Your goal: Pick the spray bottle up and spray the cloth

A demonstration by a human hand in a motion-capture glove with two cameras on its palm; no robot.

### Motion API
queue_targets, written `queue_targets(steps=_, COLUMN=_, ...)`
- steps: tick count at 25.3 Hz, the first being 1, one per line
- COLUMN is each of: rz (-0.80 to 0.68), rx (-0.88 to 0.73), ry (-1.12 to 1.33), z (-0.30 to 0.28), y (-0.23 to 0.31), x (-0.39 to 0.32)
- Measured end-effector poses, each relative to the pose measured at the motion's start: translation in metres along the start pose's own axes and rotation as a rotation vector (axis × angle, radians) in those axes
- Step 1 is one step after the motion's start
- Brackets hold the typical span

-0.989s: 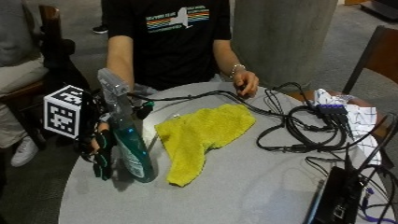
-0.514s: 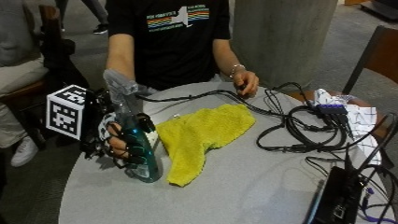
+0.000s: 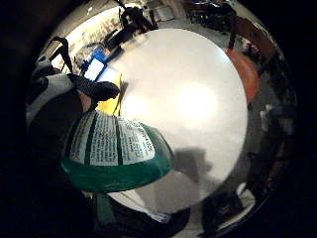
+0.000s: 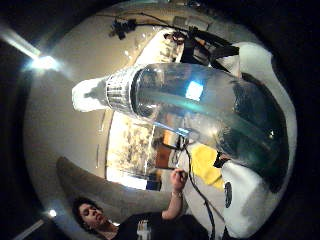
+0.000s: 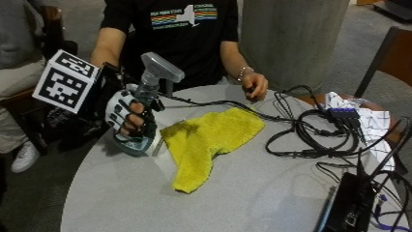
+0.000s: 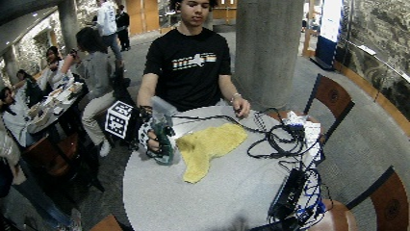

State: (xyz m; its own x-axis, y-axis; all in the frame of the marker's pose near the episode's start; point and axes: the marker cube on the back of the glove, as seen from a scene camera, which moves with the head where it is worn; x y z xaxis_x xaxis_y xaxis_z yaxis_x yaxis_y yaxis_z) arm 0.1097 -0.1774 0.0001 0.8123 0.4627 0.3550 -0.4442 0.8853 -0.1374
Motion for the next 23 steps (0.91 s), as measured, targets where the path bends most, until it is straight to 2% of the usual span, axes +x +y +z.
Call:
queue_targets(steps=9, rz=0.017, rx=-0.268, ry=0.303, z=-0.014, y=0.018, x=-0.018)
queue_targets(steps=17, rz=0.035, rx=-0.406, ry=0.586, z=-0.011, y=0.020, x=-0.023)
queue_targets(steps=23, rz=0.050, rx=-0.480, ry=0.677, z=-0.006, y=0.021, x=-0.026)
